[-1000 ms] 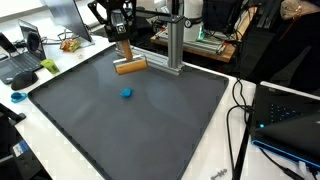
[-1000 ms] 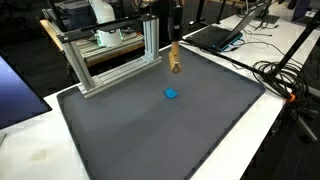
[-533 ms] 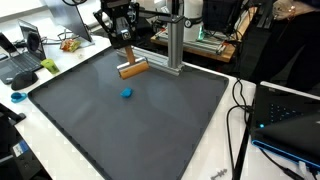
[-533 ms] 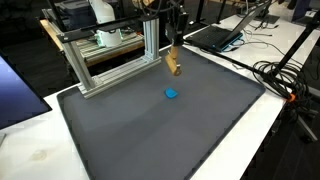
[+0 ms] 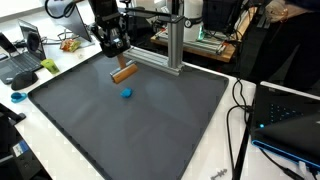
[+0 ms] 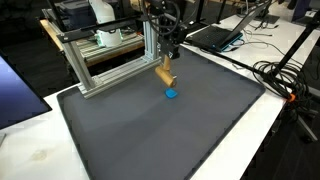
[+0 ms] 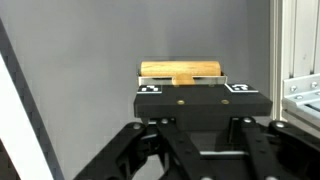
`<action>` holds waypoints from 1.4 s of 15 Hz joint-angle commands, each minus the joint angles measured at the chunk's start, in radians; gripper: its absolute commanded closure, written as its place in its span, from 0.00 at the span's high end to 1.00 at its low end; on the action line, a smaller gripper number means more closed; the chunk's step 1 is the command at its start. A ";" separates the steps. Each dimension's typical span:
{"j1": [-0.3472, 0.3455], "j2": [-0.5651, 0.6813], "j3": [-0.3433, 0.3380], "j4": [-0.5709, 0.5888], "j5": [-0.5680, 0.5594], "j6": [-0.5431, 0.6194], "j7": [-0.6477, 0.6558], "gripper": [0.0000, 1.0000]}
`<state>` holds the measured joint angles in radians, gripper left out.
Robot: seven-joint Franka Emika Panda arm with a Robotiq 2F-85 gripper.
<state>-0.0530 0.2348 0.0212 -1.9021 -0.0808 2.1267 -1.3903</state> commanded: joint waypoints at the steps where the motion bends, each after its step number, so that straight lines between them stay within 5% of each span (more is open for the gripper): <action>1: -0.015 0.061 0.002 0.071 -0.010 0.008 -0.073 0.22; 11: -0.023 0.206 0.009 0.207 -0.003 0.018 -0.041 0.22; 21: -0.021 0.202 0.031 0.187 0.006 -0.006 -0.056 0.22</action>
<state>-0.0676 0.4476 0.0348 -1.7193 -0.0801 2.1463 -1.4342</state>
